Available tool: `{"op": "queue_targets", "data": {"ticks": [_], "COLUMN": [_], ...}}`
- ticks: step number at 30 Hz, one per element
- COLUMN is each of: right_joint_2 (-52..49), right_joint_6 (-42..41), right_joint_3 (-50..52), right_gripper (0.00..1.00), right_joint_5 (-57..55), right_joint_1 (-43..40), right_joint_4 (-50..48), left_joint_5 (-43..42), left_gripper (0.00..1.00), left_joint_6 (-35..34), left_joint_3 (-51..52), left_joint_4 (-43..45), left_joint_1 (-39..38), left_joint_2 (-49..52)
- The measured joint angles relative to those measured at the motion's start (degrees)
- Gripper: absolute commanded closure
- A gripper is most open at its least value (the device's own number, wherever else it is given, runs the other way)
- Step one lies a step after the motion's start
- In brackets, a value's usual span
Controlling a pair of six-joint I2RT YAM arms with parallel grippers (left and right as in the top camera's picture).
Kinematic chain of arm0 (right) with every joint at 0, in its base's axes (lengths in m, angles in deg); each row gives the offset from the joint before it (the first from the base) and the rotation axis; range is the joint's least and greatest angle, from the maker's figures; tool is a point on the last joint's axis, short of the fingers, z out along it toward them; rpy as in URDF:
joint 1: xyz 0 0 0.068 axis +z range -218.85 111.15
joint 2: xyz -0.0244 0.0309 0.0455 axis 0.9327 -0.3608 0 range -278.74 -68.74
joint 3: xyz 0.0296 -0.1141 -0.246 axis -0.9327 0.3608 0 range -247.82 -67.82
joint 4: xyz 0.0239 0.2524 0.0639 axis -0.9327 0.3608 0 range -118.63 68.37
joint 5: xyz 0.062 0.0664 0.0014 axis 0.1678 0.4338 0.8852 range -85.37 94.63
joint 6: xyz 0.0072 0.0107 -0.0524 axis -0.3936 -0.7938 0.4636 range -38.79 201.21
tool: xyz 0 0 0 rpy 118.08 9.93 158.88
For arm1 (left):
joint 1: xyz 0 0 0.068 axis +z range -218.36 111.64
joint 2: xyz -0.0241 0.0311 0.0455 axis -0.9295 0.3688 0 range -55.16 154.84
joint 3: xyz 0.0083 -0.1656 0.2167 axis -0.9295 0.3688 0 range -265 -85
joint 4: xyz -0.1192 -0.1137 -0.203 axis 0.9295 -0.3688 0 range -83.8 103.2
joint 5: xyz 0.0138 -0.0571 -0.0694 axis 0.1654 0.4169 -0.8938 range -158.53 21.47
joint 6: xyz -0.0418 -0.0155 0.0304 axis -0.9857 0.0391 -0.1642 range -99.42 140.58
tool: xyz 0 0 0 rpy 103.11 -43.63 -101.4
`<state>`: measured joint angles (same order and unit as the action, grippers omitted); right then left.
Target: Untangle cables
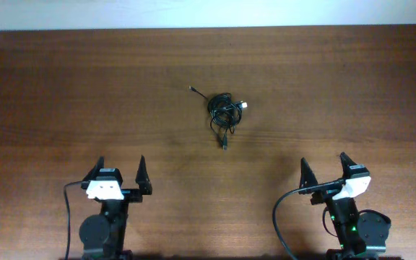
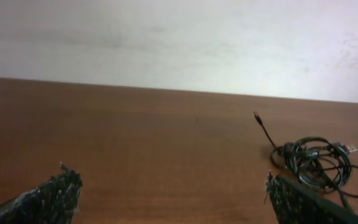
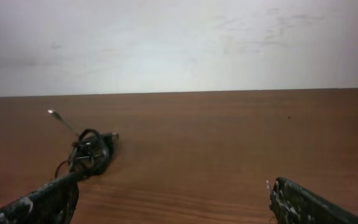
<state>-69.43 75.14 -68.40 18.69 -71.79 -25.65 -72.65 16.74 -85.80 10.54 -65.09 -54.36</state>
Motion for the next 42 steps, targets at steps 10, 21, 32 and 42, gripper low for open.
{"op": "queue_targets", "data": {"ticks": [10, 21, 32, 42], "right_joint_2": [0.0, -5.7, -49.42, -71.17], "right_joint_6": [-1.77, -7.58, -3.19, -4.42], "right_joint_3": [-0.79, -22.1, -61.0, -62.97], "right_gripper": [0.01, 0.01, 0.01, 0.0], "right_joint_5": [17.27, 24.57, 25.97, 27.87], "right_joint_1": [0.0, 0.0, 0.0, 0.0], "right_joint_4": [-0.04, 19.74, 47.3, 47.6], "left_joint_5": [-17.77, -26.84, -30.01, -30.49], "left_gripper": [0.01, 0.01, 0.01, 0.07], "left_joint_6": [-0.02, 1.16, 7.3, 21.07], "left_joint_3": [-3.61, -38.16, -85.02, -86.01], "left_joint_4": [5.88, -11.15, -47.39, -34.95], "left_joint_1": [0.0, 0.0, -3.43, -12.98], "left_joint_2": [0.48, 33.79, 73.5, 99.69]}}
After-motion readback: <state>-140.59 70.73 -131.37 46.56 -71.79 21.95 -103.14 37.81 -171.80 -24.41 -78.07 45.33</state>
